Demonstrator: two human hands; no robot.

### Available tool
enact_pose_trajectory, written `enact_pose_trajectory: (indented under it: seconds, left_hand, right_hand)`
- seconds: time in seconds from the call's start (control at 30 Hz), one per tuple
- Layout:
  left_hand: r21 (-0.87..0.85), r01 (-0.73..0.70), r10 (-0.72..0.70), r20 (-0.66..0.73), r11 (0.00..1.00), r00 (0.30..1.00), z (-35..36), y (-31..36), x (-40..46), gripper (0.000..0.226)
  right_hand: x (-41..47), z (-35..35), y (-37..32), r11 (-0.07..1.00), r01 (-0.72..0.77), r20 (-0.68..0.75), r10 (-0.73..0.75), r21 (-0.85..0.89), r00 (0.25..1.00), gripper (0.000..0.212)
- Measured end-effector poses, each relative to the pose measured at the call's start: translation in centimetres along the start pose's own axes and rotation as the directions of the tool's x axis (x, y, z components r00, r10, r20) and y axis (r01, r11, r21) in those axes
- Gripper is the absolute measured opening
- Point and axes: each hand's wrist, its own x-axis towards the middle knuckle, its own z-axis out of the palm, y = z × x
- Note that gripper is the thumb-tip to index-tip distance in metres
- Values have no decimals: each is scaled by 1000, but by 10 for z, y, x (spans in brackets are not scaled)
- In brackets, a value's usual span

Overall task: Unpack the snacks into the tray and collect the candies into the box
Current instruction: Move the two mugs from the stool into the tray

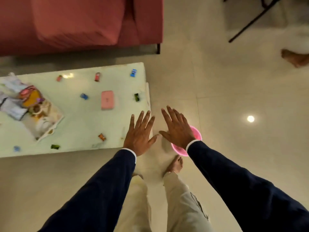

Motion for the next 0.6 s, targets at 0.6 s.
enact_pose_trajectory:
  seconds: [0.6]
  left_hand:
    - [-166,598,-620,-254,784,742,-69,-302,-301,84]
  right_hand:
    - [94,-111,-423,794,551,26,-564,-258,825,93]
